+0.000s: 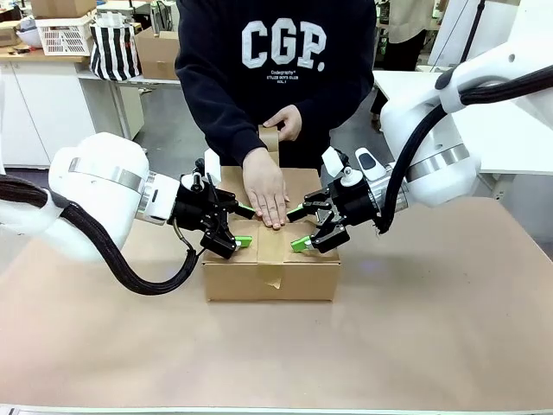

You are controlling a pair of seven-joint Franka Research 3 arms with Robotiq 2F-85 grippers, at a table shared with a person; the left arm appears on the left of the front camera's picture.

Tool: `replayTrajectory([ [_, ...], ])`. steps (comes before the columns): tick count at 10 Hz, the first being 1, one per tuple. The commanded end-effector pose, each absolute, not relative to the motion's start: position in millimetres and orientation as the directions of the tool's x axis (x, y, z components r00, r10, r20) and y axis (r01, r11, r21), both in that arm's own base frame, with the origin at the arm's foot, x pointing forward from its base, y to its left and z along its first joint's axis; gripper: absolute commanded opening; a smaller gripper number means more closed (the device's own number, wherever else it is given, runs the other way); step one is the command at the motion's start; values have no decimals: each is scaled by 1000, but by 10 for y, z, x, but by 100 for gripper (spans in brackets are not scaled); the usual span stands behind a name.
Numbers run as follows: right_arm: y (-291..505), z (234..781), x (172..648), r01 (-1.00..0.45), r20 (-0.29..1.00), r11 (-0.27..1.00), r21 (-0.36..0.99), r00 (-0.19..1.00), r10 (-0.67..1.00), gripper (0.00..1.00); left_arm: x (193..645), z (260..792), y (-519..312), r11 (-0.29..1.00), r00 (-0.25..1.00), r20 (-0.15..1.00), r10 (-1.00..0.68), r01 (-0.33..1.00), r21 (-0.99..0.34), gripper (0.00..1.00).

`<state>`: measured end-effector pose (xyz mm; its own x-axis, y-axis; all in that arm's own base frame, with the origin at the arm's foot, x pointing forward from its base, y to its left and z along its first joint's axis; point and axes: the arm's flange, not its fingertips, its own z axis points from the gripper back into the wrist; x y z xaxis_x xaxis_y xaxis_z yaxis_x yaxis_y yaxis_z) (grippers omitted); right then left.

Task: Pack the gift set into the box.
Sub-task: Press and hold the closed box until the human finishes sealing it.

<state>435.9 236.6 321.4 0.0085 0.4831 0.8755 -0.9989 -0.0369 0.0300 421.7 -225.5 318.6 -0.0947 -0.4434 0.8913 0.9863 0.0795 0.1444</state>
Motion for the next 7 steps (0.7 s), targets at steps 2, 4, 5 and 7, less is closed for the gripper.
replayTrajectory([
  [2,2372,3189,4349,-999,872,-36,31,9,489,100,4204,3147,-2244,76,-93,891,-445,987,141,100],
  [4,2372,3189,4349,-999,872,-36,31,9,489,100,4204,3147,-2244,76,-93,891,-445,987,141,100],
  [5,2372,3189,4349,-999,872,-36,31,9,489,100,4204,3147,-2244,76,-93,891,-445,987,141,100],
  [7,2372,3189,4349,-999,872,-36,31,9,489,100,4204,3147,-2244,76,-93,891,-445,987,141,100],
])
